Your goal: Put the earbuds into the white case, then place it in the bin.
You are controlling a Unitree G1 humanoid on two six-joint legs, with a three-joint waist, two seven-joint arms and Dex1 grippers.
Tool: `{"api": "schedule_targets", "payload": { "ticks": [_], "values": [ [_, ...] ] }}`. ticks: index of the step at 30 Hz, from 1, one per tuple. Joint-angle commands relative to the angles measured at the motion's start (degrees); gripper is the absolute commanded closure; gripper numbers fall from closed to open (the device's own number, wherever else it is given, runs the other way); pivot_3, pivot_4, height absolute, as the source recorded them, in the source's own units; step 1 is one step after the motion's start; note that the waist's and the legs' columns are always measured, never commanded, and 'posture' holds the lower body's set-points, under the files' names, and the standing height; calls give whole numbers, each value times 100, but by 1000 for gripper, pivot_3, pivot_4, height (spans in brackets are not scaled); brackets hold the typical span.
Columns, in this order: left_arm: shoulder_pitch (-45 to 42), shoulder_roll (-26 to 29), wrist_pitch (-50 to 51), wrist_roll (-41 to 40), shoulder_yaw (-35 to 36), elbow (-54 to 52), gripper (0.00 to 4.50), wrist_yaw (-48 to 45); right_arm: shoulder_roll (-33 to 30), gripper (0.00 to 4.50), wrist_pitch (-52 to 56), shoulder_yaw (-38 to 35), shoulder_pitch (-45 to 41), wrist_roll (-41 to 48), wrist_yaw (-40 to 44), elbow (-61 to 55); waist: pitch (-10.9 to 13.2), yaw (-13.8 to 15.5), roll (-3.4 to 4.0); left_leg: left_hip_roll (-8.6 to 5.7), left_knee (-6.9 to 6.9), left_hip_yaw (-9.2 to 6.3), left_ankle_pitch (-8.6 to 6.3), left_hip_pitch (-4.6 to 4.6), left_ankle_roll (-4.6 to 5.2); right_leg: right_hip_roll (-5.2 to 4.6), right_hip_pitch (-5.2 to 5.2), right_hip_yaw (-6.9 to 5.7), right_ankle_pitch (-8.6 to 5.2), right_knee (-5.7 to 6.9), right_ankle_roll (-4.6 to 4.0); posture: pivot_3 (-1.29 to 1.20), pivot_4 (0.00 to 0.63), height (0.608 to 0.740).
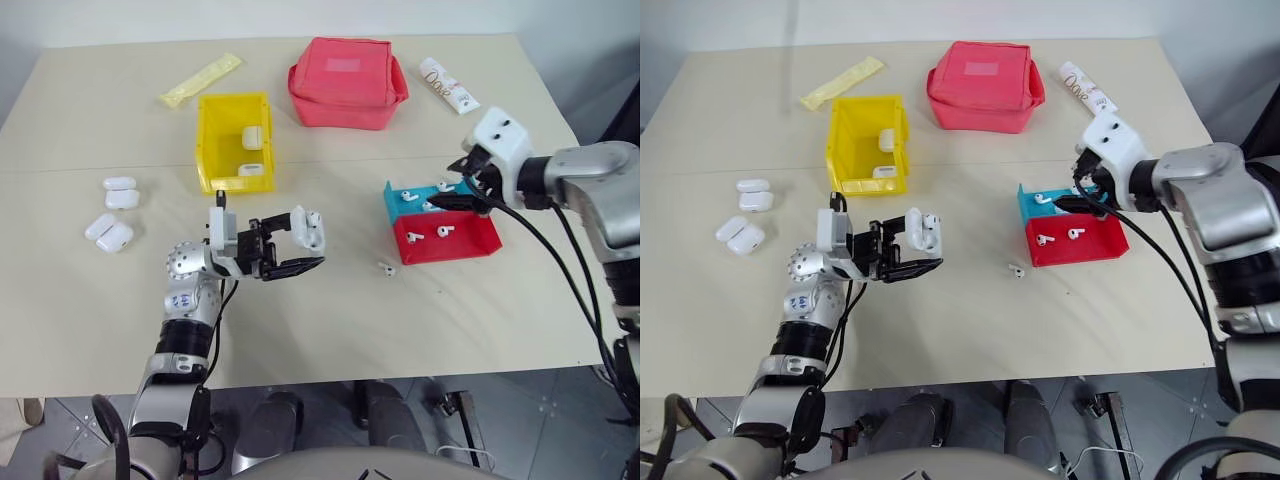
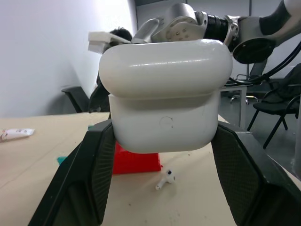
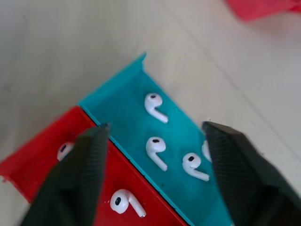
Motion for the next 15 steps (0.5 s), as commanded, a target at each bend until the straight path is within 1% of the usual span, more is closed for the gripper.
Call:
{"api": "schedule_targets", "payload": {
  "ticks": [1,11,15],
  "values": [
    [127,37,44,-109,11,-444,1776,153,179,1976,-209,95,-429,-349,256,389,-1,-4,2,1,-1,-1,1,0,-1,0,-1,-1,0,2,0,0,150,740],
    [351,117,109,-127,-9,-734,1776,372,846,1976,-1062,386,-1239,-1211,743,1873,-4,-10,4,1,2,2,4,-20,-7,3,-29,0,1,11,-3,0,150,740],
    [414,127,130,-136,-15,-818,1776,416,1139,1976,-1447,512,-1594,-1550,892,2629,-8,-25,7,0,5,3,5,-27,-8,3,-37,0,2,14,-4,0,150,740]
  ]
}}
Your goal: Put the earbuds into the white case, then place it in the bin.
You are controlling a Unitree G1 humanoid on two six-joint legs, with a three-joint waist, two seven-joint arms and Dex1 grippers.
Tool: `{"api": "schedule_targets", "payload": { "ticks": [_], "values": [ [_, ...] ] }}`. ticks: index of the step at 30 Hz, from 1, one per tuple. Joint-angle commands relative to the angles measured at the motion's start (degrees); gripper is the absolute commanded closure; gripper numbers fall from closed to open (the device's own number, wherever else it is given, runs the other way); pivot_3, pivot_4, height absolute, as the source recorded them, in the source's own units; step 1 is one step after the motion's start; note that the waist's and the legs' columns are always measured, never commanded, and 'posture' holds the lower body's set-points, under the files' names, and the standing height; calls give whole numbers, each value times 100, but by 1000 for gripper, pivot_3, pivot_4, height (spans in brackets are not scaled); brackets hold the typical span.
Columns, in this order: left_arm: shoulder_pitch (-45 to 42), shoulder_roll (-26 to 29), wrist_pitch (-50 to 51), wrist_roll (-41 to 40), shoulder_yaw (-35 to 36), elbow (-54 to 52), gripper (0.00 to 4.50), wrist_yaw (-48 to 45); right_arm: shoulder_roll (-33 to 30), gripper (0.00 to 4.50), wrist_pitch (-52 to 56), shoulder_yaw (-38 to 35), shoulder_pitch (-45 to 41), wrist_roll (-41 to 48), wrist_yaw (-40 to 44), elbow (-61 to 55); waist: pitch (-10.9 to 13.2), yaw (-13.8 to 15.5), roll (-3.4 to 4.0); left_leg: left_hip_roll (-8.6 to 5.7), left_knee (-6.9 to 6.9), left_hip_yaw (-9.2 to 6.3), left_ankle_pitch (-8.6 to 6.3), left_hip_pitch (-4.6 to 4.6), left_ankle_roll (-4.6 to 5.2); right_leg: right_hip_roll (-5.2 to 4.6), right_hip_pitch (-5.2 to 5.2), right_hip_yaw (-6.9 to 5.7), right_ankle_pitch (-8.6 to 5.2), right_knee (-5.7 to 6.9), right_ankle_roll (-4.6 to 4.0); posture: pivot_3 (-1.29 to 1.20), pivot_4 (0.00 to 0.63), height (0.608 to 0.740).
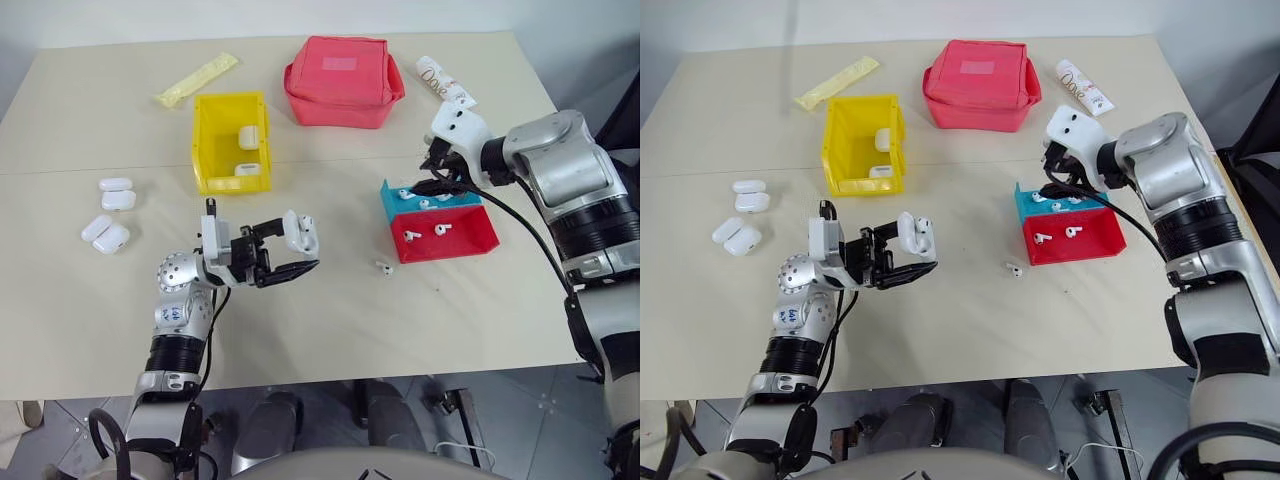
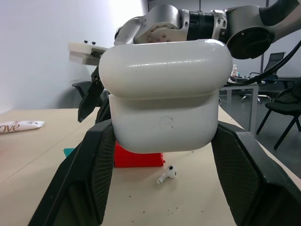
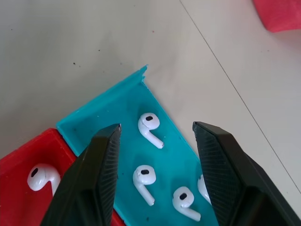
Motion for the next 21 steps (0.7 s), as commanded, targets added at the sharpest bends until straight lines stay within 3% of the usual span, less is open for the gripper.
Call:
{"api": "schedule_targets", "payload": {
  "ticks": [1,11,21],
  "values": [
    [90,45,11,-114,10,-277,1776,65,183,1976,-429,31,-388,-326,143,596,-3,-5,3,0,0,1,1,0,-1,1,-2,0,0,2,0,0,150,740],
    [325,155,135,-169,15,-650,1776,177,756,1976,-1217,-32,-824,-900,175,2014,-7,-30,7,0,1,15,2,-2,-4,-5,-22,-14,1,29,-11,0,150,740],
    [664,266,264,-198,20,-1113,1776,395,1098,1976,-1602,-192,-1024,-1083,100,2726,-9,-141,10,1,-2,13,3,0,-6,-4,-25,-19,-1,38,-17,0,150,740]
  ]
}}
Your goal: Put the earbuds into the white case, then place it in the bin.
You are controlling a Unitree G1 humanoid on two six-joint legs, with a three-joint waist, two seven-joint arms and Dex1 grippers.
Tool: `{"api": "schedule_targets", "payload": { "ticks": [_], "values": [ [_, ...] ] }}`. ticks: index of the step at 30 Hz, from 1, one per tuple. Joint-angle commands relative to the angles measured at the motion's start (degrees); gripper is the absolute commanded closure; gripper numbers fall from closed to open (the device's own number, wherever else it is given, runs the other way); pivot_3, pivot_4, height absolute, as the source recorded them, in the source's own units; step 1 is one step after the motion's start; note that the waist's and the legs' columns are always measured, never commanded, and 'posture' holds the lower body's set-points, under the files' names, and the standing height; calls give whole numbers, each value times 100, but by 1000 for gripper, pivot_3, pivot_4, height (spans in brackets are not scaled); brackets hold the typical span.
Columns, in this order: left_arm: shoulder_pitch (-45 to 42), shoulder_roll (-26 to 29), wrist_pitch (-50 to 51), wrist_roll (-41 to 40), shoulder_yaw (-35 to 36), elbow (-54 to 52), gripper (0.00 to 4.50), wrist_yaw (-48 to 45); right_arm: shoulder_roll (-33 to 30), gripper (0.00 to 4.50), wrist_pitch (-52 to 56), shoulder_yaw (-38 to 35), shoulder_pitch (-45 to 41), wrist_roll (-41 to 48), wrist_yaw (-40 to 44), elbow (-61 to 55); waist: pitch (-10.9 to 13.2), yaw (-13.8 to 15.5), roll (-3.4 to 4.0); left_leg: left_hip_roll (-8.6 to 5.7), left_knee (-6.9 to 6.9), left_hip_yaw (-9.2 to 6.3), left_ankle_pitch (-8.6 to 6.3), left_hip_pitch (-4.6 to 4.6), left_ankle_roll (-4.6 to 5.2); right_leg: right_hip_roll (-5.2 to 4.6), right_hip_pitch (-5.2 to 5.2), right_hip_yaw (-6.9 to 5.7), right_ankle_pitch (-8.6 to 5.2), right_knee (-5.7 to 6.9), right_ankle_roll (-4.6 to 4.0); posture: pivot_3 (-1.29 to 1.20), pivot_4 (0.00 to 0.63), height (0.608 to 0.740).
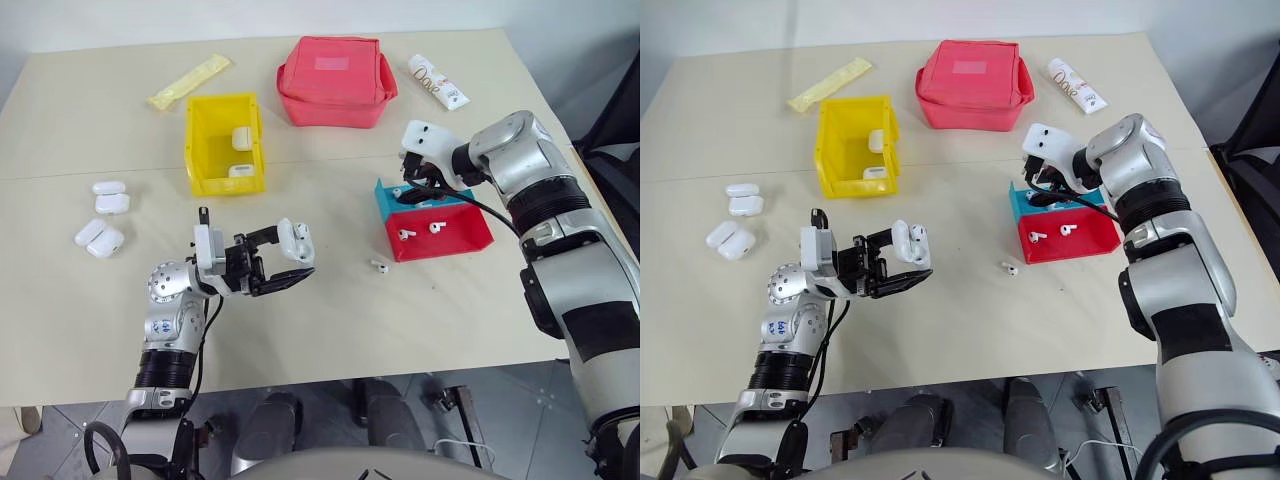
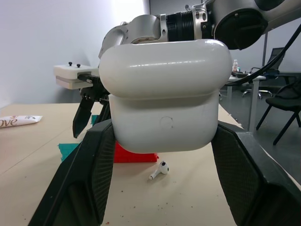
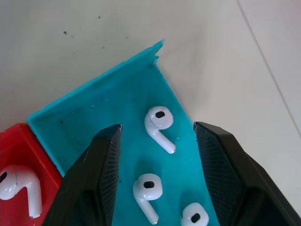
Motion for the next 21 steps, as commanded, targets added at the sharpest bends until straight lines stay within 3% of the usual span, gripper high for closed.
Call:
{"api": "schedule_targets", "payload": {
  "ticks": [1,21],
  "values": [
    [110,78,32,-155,51,-377,1776,113,65,1976,-178,-188,-246,-46,-63,165,0,-15,0,0,-1,0,0,0,0,0,0,0,0,0,-1,0,150,740],
    [373,193,119,-177,55,-766,1776,394,310,1976,-481,-338,-340,-271,-211,682,-4,-17,7,0,2,0,0,3,-1,0,-2,0,-1,12,-6,0,150,740]
  ]
}}
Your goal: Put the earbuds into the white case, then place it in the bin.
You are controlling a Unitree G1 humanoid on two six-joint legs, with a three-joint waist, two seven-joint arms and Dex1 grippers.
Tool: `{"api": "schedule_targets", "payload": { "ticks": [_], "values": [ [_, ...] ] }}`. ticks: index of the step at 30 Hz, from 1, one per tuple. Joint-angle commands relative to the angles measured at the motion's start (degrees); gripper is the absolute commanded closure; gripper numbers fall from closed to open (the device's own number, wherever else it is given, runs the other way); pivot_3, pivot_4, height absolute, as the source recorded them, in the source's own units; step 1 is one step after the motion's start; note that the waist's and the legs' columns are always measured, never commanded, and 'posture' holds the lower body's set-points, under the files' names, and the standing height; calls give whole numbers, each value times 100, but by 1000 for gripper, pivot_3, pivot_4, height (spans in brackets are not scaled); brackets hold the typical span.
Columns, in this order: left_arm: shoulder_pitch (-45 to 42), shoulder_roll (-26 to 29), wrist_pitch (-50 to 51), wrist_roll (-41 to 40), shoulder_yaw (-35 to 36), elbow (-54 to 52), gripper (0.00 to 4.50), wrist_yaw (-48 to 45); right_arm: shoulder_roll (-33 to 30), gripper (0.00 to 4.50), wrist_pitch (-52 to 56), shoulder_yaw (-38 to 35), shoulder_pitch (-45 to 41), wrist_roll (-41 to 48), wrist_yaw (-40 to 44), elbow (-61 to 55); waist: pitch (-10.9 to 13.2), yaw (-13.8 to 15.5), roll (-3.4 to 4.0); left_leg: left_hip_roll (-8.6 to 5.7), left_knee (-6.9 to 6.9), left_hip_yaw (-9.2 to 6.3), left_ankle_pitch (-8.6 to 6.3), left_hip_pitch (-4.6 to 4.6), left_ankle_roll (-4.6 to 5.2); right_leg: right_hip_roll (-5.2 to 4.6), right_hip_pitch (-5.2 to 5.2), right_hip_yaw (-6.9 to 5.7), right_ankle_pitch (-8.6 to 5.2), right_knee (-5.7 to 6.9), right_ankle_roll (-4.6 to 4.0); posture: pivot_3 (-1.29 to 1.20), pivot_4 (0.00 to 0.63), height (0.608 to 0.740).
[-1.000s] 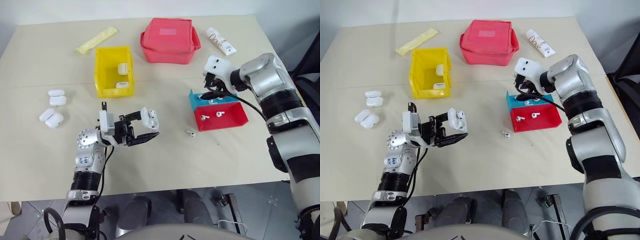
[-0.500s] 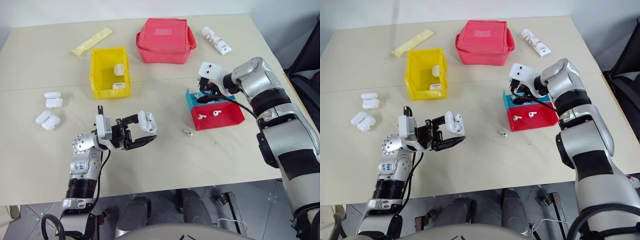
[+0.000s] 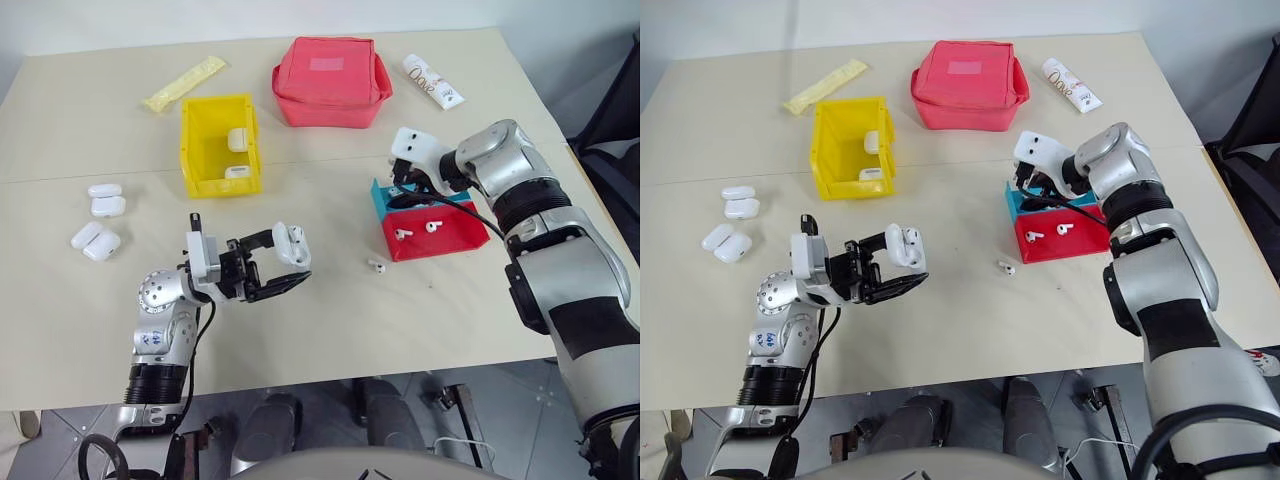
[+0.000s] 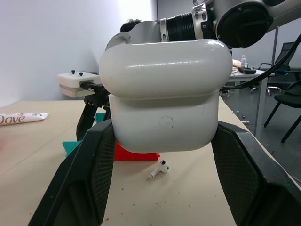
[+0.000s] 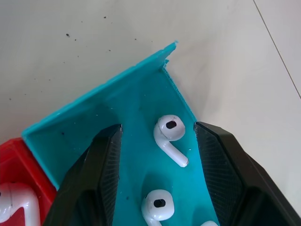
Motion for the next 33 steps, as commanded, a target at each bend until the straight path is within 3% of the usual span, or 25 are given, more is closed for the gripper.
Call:
{"api": "schedule_targets", "payload": {
  "ticks": [1,6,9,13,23,28,33],
  "values": [
    [76,45,-20,-164,57,-243,1776,71,13,1976,-87,-126,-213,-53,-55,45,0,1,0,0,0,0,0,0,0,0,0,0,0,0,0,0,150,740],
    [117,53,-18,-169,54,-300,1776,113,35,1976,-94,-142,-225,-70,-87,92,-1,-4,2,0,-1,1,0,4,0,0,0,0,0,3,-2,0,150,740],
    [124,66,-21,-167,63,-308,1776,130,46,2594,-61,-136,-233,-77,-69,118,-1,-1,2,0,0,1,0,4,0,0,0,0,0,5,-3,0,150,740],
    [124,83,-32,-169,65,-305,1776,152,59,3945,-22,-128,-249,-103,-132,169,-2,-3,2,0,0,1,0,5,0,0,0,0,0,8,-4,0,150,740],
    [11,90,-52,-173,53,-192,1776,147,24,4030,-202,-408,-413,71,-153,59,-1,-4,2,-1,0,2,0,6,0,0,-1,0,-1,13,-7,0,150,740],
    [-212,-36,-37,-209,-91,2,1776,-2,-231,4030,-1,-1300,-23,1009,325,-1446,-1,15,3,-2,2,1,0,4,0,-1,-2,-2,0,14,-7,0,150,740],
    [-437,-260,-52,-181,-228,262,1776,-114,-421,4030,1423,-2083,1351,2139,362,-4655,-13,41,-6,-1,14,-17,-2,3,-2,-8,2,-37,1,27,-9,0,150,740]
  ]
}}
